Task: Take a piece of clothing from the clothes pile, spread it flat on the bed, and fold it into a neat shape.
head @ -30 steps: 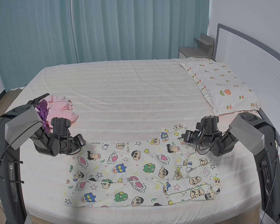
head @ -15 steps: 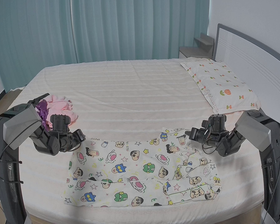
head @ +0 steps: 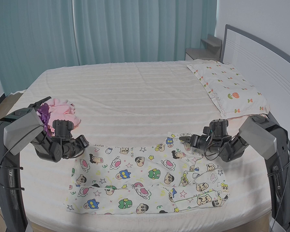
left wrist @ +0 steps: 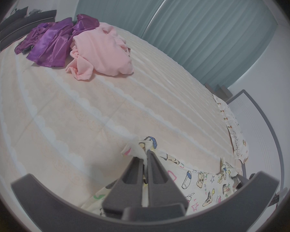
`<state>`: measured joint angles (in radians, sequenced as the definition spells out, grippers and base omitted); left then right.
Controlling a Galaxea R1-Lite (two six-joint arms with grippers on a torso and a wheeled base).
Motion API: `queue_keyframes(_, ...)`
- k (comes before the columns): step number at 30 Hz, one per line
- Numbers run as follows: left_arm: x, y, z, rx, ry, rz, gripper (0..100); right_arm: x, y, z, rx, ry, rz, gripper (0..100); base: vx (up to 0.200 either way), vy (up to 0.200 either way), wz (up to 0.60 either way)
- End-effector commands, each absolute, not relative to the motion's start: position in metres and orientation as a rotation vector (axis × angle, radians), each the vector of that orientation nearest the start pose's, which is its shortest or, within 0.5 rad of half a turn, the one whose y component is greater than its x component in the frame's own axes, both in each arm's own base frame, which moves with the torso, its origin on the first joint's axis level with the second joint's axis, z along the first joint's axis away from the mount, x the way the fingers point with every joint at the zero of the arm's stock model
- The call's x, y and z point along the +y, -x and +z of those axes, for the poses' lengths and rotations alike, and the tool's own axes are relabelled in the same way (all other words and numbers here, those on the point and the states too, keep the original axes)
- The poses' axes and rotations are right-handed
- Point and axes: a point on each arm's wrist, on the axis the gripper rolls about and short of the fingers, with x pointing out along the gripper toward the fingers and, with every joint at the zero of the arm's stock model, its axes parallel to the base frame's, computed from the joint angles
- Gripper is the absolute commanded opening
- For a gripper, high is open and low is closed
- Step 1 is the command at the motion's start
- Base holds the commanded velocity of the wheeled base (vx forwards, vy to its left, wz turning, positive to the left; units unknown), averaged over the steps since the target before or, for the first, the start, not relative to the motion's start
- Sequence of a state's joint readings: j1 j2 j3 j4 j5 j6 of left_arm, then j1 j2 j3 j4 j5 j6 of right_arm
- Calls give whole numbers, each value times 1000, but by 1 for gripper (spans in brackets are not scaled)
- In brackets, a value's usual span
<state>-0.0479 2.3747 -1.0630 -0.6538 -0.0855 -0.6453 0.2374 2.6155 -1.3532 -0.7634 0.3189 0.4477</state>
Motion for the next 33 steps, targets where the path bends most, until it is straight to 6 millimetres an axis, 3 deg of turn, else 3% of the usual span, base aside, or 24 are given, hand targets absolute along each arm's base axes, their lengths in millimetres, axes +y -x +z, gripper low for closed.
queue_keyframes(1,-29,-413,-3,680,636,77,0,137,-458,-47,635,-431,456,100,0,0,0)
queue_keyframes(2,-29,-413,-3,680,636,77,0,137,-458,-47,635,-431,456,100,0,0,0)
queue_keyframes(3,-30,-413,-2,680,635,74,0,137,-460,-48,635,-432,455,0,0,0,0)
queue_keyframes(15,-29,-402,13,670,638,65,0,109,-451,-37,576,-471,471,0,0,0,0)
queue_keyframes(18,-29,-399,23,653,643,57,0,106,-448,-35,555,-480,482,0,0,0,0)
queue_keyframes(33,-27,-403,30,583,644,54,0,99,-447,-29,492,-485,483,0,0,0,0)
